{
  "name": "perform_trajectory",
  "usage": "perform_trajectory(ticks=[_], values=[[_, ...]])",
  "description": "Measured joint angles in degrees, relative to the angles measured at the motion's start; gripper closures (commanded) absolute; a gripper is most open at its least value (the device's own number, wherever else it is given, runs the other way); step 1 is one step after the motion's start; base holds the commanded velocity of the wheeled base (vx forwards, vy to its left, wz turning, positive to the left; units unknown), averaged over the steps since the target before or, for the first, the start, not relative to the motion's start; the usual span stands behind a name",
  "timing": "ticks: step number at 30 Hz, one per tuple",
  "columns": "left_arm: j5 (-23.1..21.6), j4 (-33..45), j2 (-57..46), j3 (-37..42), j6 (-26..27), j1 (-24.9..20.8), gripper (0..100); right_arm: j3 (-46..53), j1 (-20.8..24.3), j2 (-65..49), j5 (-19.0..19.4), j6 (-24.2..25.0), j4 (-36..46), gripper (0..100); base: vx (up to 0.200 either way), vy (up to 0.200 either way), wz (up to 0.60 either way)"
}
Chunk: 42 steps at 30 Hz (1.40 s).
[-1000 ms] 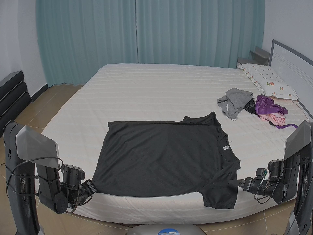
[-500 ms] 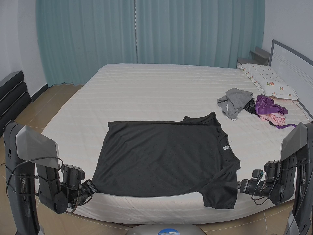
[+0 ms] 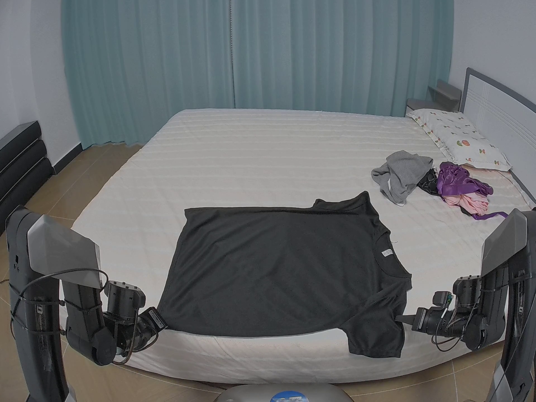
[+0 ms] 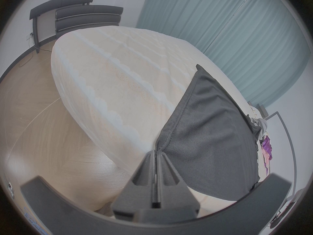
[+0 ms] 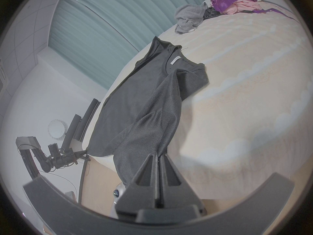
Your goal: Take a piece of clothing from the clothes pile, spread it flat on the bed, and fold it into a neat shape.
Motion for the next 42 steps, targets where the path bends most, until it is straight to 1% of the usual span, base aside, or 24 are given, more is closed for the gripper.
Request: perform_trajectory(ticks=[3, 12, 19, 23, 25, 30, 35, 42], values=[[0.0, 0.0, 0.0, 0.0, 0.0, 0.0, 100, 0.8, -0.7, -0.5, 0.2, 0.1, 0.0, 100, 0.0, 0.0, 0.0], [0.0, 0.0, -0.1, 0.1, 0.1, 0.1, 100, 5.6, -4.7, -3.8, 1.5, -0.5, 0.0, 100, 0.0, 0.0, 0.0], [0.0, 0.0, -0.5, 0.6, 0.4, 0.7, 100, 8.5, -7.6, -4.9, 4.7, -3.0, 0.0, 100, 0.0, 0.0, 0.0], [0.1, 0.0, -1.1, 1.0, 0.8, 1.0, 100, 9.8, -9.0, -5.2, 5.1, -5.0, 0.0, 100, 0.0, 0.0, 0.0], [0.1, 0.0, -1.4, 1.5, 1.8, 1.1, 100, 10.0, -9.5, -5.3, 5.2, -6.3, 0.0, 100, 0.0, 0.0, 0.0], [0.0, 0.0, -2.1, 2.8, 3.5, 2.2, 100, 10.2, -11.3, -5.4, 5.5, -7.2, 0.1, 100, 0.0, 0.0, 0.0], [-0.1, 0.0, -2.5, 3.7, 4.2, 3.1, 100, 10.2, -11.9, -6.2, 6.0, -10.0, 4.9, 100, 0.0, 0.0, 0.0], [-0.2, -0.1, -3.1, 5.4, 6.2, 3.3, 100, 10.2, -12.8, -9.2, 6.5, -16.7, 14.2, 100, 0.0, 0.0, 0.0]])
